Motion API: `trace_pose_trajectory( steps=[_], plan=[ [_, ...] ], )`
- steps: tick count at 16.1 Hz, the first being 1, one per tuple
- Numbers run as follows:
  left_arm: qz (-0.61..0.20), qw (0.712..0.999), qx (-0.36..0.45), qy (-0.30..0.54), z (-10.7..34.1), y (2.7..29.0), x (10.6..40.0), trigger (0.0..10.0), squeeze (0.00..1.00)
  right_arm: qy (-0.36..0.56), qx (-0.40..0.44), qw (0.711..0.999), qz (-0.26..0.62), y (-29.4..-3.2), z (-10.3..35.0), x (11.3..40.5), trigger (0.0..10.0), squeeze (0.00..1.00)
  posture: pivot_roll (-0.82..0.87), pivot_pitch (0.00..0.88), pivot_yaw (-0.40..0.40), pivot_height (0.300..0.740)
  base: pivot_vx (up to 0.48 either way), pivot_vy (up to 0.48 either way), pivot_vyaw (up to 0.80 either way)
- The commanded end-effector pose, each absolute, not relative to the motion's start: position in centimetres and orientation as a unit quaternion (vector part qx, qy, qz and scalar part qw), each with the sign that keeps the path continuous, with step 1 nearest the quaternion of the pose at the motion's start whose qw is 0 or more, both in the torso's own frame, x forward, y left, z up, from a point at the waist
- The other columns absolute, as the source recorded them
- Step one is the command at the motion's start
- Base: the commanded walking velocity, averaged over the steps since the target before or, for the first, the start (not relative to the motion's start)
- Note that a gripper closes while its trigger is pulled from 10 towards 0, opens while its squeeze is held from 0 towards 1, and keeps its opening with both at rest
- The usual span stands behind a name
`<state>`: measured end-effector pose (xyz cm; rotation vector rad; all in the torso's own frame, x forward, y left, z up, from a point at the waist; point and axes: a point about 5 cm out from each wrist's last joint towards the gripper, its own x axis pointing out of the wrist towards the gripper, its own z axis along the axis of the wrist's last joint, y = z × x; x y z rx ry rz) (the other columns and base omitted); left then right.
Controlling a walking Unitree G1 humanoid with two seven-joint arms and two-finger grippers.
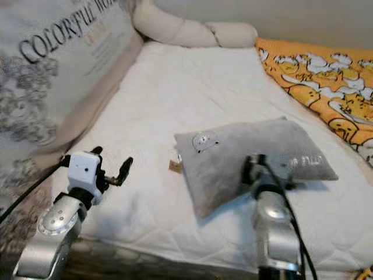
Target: Clean up the room
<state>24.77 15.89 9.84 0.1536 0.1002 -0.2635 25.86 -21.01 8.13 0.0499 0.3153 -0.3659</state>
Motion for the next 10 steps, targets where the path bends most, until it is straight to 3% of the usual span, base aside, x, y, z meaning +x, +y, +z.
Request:
trace_pose_trajectory(
  steps=[1, 7, 10],
  plan=[
    [-0.162, 0.982, 0.079, 0.053, 10.0, 15.3, 24.8, 10.0, 0.0, 0.165, 0.053, 0.964, -0.2, -21.8, 8.0, 26.0, 10.0, 1.0, 0.12, 0.0, 0.004, 0.74, 0.0, 0.0, 0.0],
    [-0.277, 0.951, 0.109, 0.081, 9.8, 14.7, 24.2, 10.0, 0.0, 0.22, 0.201, 0.922, -0.248, -24.0, 6.1, 26.5, 10.0, 1.0, 0.13, 0.0, 0.009, 0.74, 0.0, 0.0, 0.0],
    [-0.342, 0.93, 0.109, 0.075, 10.7, 14.4, 24.2, 10.0, 0.0, 0.157, 0.406, 0.89, -0.14, -23.4, 5.3, 27.9, 10.0, 1.0, 0.13, 0.0, 0.018, 0.74, 0.0, 0.0, 0.0]
  ],
)
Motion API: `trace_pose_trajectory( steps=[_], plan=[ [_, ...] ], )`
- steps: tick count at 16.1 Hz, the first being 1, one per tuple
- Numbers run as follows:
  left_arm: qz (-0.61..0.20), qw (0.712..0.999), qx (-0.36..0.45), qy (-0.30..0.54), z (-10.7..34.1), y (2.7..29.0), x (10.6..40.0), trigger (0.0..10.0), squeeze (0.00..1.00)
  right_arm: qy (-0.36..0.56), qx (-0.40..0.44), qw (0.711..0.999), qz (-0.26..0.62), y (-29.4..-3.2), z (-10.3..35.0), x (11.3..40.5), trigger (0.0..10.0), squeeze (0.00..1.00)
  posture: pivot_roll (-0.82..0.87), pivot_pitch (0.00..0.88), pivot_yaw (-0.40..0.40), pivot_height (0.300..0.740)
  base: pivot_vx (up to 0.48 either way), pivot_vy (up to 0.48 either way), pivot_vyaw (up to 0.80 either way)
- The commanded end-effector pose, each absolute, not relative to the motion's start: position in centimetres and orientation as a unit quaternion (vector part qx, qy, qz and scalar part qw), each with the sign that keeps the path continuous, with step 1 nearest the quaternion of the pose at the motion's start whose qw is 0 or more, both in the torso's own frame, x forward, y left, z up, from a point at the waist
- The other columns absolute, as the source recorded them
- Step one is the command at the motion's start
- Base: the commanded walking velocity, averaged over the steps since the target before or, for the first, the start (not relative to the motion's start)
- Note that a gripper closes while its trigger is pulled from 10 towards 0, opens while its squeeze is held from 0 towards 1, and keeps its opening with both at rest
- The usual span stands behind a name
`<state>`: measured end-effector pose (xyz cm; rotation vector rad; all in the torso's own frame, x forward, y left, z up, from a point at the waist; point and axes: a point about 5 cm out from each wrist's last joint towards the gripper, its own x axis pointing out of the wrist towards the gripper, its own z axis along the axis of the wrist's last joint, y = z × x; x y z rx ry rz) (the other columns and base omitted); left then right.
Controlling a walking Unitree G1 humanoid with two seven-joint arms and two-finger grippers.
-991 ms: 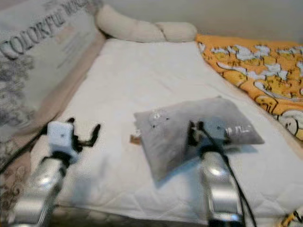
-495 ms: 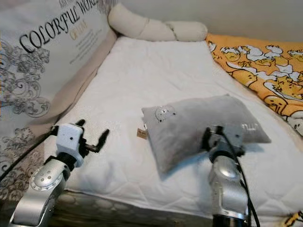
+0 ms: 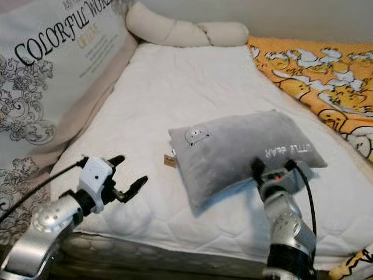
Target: Clean up the room
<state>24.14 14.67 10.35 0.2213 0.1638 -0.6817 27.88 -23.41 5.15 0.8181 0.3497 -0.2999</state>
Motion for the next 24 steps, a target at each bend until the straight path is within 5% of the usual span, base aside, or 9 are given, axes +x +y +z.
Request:
trace_pose_trajectory(
  steps=[1, 4, 6, 12, 13, 14, 16, 24],
  plan=[
    [-0.36, 0.924, 0.103, 0.077, 10.8, 14.1, 24.0, 10.0, 0.0, 0.155, 0.43, 0.88, -0.131, -23.5, 4.9, 28.0, 10.0, 1.0, 0.14, 0.0, 0.017, 0.74, 0.0, 0.0, 0.0],
    [-0.402, 0.905, 0.102, 0.091, 10.7, 13.9, 23.4, 10.0, 0.0, 0.132, 0.491, 0.857, -0.083, -23.2, 3.9, 28.1, 10.0, 1.0, 0.15, 0.0, 0.019, 0.74, 0.0, 0.0, 0.0],
    [-0.409, 0.902, 0.104, 0.095, 10.8, 14.0, 23.5, 10.0, 0.0, 0.159, 0.519, 0.833, -0.108, -23.3, 1.9, 28.2, 10.0, 0.0, 0.16, 0.0, 0.024, 0.74, 0.0, 0.0, 0.0],
    [-0.416, 0.897, 0.113, 0.097, 10.9, 14.2, 23.9, 10.0, 0.0, 0.172, 0.498, 0.841, -0.122, -23.1, 1.5, 29.5, 10.0, 0.0, 0.16, 0.0, 0.037, 0.74, 0.0, 0.0, 0.0],
    [-0.417, 0.896, 0.114, 0.097, 10.9, 14.3, 23.9, 10.0, 0.0, 0.166, 0.501, 0.841, -0.115, -23.0, 1.6, 29.7, 9.3, 0.0, 0.16, 0.0, 0.038, 0.74, 0.0, 0.0, 0.0],
    [-0.419, 0.895, 0.116, 0.097, 10.9, 14.2, 23.9, 10.0, 0.0, 0.187, 0.477, 0.85, -0.123, -22.8, 1.5, 29.9, 2.9, 0.0, 0.16, 0.0, 0.042, 0.74, 0.0, 0.0, 0.0],
    [-0.424, 0.893, 0.116, 0.099, 10.9, 14.1, 23.9, 10.0, 0.0, 0.195, 0.47, 0.849, -0.141, -22.8, 1.2, 29.9, 0.0, 0.0, 0.16, 0.0, 0.044, 0.74, 0.0, 0.0, 0.0],
    [-0.436, 0.886, 0.116, 0.104, 10.7, 13.9, 23.7, 10.0, 0.0, 0.193, 0.461, 0.855, -0.137, -22.8, 1.6, 30.4, 0.0, 0.0, 0.16, 0.0, 0.044, 0.74, 0.0, 0.0, 0.0]
  ],
)
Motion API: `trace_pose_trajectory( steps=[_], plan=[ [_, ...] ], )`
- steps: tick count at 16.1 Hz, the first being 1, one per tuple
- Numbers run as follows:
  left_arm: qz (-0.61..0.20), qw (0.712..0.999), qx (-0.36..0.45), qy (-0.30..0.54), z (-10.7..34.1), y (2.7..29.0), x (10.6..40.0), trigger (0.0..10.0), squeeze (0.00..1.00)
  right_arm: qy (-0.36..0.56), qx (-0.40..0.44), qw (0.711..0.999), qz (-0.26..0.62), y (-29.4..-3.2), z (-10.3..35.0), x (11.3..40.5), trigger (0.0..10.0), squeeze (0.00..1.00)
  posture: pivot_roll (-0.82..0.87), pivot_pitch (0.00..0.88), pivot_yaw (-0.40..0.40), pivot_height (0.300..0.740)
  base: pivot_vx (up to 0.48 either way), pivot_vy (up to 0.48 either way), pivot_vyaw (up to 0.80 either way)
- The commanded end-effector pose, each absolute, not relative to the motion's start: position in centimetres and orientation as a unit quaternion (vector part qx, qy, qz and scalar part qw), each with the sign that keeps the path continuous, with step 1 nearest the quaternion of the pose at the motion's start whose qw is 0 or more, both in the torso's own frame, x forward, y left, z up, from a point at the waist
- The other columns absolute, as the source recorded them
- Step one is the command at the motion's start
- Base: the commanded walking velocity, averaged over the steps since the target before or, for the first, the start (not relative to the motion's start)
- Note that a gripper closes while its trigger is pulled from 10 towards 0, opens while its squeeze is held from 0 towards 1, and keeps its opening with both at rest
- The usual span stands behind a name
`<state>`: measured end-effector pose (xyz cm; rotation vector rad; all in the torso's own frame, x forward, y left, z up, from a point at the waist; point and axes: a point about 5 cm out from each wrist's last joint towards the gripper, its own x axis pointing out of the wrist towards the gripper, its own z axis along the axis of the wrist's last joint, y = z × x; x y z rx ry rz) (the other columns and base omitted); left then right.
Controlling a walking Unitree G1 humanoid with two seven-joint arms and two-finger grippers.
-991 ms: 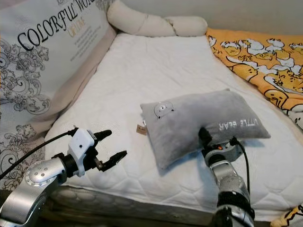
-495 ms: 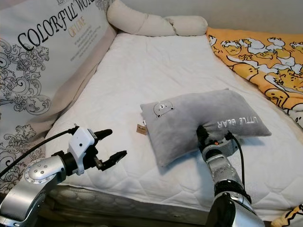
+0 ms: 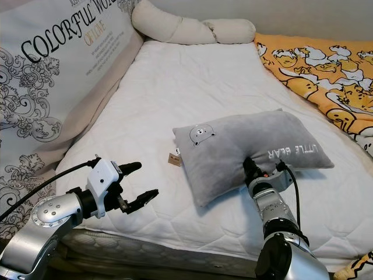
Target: Clean up the room
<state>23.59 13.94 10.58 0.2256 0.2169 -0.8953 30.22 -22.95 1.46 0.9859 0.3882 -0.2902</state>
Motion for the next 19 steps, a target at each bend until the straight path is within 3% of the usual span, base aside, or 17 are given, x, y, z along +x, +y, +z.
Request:
trace_pose_trajectory(
  steps=[1, 12, 15, 17, 19],
  plan=[
    [-0.436, 0.886, 0.116, 0.104, 10.7, 13.9, 23.7, 10.0, 0.0, 0.194, 0.46, 0.856, -0.136, -22.8, 1.6, 30.5, 0.0, 0.0, 0.16, 0.0, 0.044, 0.74, 0.0, 0.0, 0.0],
    [-0.476, 0.866, 0.074, 0.131, 10.7, 14.0, 23.0, 10.0, 0.0, 0.175, 0.444, 0.867, -0.144, -23.8, 3.4, 31.9, 0.0, 0.0, 0.15, 0.0, 0.041, 0.74, 0.0, 0.0, 0.0],
    [-0.486, 0.86, 0.064, 0.143, 10.9, 14.8, 22.6, 10.0, 0.0, 0.154, 0.422, 0.886, -0.113, -23.4, 6.0, 34.0, 0.0, 0.0, 0.15, 0.0, 0.041, 0.74, 0.0, 0.0, 0.0],
    [-0.443, 0.884, 0.074, 0.128, 11.1, 15.9, 23.4, 10.0, 0.0, 0.149, 0.402, 0.899, -0.086, -22.4, 7.8, 35.5, 0.0, 0.0, 0.15, 0.0, 0.039, 0.74, 0.0, 0.0, 0.0],
    [-0.334, 0.934, 0.093, 0.088, 12.0, 18.1, 25.5, 10.0, 0.0, 0.118, 0.414, 0.903, -0.02, -19.9, 11.6, 38.0, 0.0, 0.0, 0.15, 0.0, 0.036, 0.74, 0.0, 0.0, 0.0]
  ],
)
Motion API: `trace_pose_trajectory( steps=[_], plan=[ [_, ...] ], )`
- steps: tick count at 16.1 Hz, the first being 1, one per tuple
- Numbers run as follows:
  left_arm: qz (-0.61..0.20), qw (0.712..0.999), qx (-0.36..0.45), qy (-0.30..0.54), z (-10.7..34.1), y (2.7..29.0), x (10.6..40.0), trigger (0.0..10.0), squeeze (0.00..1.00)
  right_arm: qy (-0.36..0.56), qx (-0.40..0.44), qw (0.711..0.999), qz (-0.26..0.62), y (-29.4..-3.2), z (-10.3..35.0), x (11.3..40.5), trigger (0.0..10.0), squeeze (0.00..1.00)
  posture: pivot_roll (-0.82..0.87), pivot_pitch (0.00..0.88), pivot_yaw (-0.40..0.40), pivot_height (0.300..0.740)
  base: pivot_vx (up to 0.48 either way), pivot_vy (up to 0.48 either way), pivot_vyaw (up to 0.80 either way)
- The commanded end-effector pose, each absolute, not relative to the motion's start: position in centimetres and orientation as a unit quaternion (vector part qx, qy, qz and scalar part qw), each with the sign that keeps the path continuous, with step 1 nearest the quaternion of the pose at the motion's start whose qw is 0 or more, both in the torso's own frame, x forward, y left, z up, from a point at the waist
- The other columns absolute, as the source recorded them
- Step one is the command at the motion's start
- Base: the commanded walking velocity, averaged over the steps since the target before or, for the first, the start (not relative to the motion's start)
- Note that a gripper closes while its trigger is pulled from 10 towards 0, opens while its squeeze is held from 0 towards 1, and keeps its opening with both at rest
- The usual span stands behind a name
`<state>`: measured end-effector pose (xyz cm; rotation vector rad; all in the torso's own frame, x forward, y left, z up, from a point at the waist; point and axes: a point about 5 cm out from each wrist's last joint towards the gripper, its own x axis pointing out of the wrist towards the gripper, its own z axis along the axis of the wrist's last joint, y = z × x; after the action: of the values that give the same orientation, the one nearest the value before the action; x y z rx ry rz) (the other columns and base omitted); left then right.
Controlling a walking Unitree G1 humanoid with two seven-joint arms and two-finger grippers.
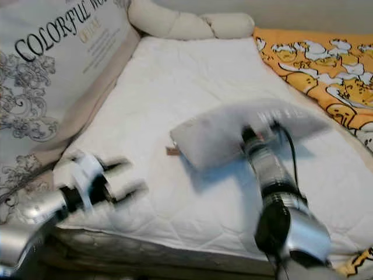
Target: Clean up the room
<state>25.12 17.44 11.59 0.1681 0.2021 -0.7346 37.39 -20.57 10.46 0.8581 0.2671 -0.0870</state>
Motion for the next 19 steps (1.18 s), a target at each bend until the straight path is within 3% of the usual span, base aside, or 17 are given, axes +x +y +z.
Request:
trace_pose_trajectory(
  steps=[1, 4, 6, 8, 11, 13, 16, 19],
  plan=[
    [-0.293, 0.948, 0.102, 0.074, 12.3, 18.9, 26.2, 10.0, 0.0, 0.11, 0.413, 0.904, 0.007, -18.9, 12.9, 38.7, 0.0, 0.0, 0.16, 0.0, 0.033, 0.74, 0.0, 0.0, 0.0],
    [-0.182, 0.977, 0.107, 0.03, 13.8, 21.2, 28.0, 10.0, 0.0, 0.094, 0.391, 0.907, 0.128, -14.8, 17.4, 40.4, 0.0, 0.0, 0.17, 0.0, 0.019, 0.74, 0.0, 0.0, 0.0],
    [-0.132, 0.986, 0.099, 0.004, 14.9, 22.5, 28.3, 10.0, 0.0, 0.093, 0.404, 0.887, 0.201, -13.4, 19.8, 40.6, 0.0, 0.0, 0.19, 0.0, 0.008, 0.74, 0.0, 0.0, 0.0],
    [-0.086, 0.991, 0.1, -0.013, 15.4, 24.0, 28.4, 10.0, 0.0, 0.079, 0.455, 0.855, 0.237, -15.0, 21.9, 39.9, 0.0, 0.0, 0.18, 0.0, 0.009, 0.74, 0.0, 0.0, 0.0],
    [-0.074, 0.992, 0.101, -0.02, 15.6, 24.5, 28.6, 10.0, 0.0, 0.101, 0.489, 0.829, 0.253, -17.6, 21.6, 38.1, 0.0, 0.0, 0.17, 0.0, 0.018, 0.74, 0.0, 0.0, 0.0],
    [-0.071, 0.992, 0.099, -0.023, 15.7, 24.6, 28.8, 10.0, 0.0, 0.126, 0.492, 0.82, 0.265, -19.1, 19.8, 36.1, 0.0, 0.0, 0.15, 0.0, 0.038, 0.74, 0.0, 0.0, 0.0],
    [-0.102, 0.992, 0.079, -0.013, 14.9, 23.1, 30.0, 10.0, 0.0, 0.259, 0.386, 0.85, 0.249, -20.4, 9.2, 31.0, 0.0, 0.0, 0.12, 0.0, 0.066, 0.74, 0.0, 0.0, 0.0],
    [-0.195, 0.979, 0.02, 0.049, 11.8, 19.2, 30.9, 10.0, 0.0, 0.373, 0.301, 0.872, 0.098, -22.8, 1.8, 28.2, 0.0, 0.0, 0.13, 0.0, 0.063, 0.74, 0.0, 0.0, 0.0]
  ],
)
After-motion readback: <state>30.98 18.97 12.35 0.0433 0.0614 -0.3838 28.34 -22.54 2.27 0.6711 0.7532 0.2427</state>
